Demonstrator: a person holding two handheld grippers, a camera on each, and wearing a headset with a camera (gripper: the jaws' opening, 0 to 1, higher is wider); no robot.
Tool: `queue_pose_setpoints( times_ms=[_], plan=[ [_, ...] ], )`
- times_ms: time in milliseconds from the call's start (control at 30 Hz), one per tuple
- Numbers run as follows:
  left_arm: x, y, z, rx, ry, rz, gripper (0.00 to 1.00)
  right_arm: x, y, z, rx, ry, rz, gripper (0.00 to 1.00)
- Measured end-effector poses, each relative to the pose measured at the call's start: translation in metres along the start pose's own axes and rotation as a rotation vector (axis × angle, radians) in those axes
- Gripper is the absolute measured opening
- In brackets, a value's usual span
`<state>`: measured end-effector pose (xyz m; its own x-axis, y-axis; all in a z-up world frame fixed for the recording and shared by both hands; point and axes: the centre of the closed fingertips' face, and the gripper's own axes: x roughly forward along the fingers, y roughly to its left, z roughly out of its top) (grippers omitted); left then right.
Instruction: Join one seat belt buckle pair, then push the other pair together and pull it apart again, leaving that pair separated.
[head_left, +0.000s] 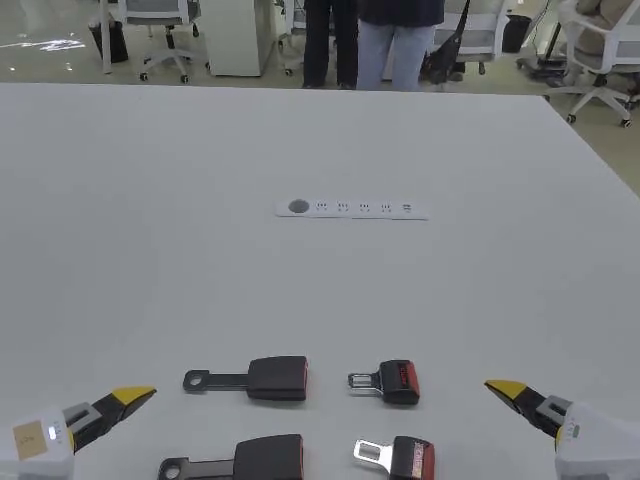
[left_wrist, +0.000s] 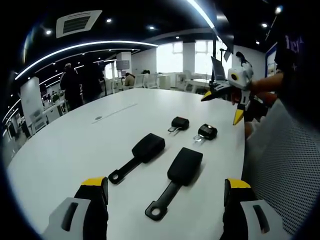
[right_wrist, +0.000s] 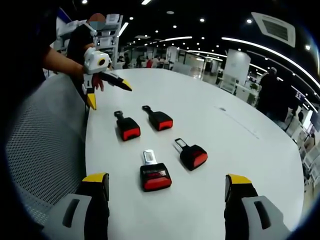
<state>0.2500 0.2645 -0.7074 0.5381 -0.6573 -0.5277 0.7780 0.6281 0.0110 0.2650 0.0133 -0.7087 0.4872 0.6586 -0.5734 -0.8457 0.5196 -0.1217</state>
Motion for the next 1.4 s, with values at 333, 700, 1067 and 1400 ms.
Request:
queue_pose_setpoints(
  times_ms=[333,700,1067,1400],
  plan=[
    [0.001,-0.001,0.001,0.018,0.012,-0.014,0.98,0.0,-0.001,-0.002,-0.014,0.014,0.007,0.98],
    [0.002,0.0,0.0,0.017,0.02,-0.021,0.97,0.0,-0.006,-0.002,-0.02,0.022,0.013,0.98],
    [0.002,0.0,-0.001,0.018,0.031,-0.028,0.97,0.001,-0.01,-0.001,-0.026,0.03,0.026,0.98],
    [0.002,0.001,-0.002,0.034,0.05,-0.035,0.97,0.003,-0.013,-0.003,-0.044,0.04,0.048,0.98]
  ],
)
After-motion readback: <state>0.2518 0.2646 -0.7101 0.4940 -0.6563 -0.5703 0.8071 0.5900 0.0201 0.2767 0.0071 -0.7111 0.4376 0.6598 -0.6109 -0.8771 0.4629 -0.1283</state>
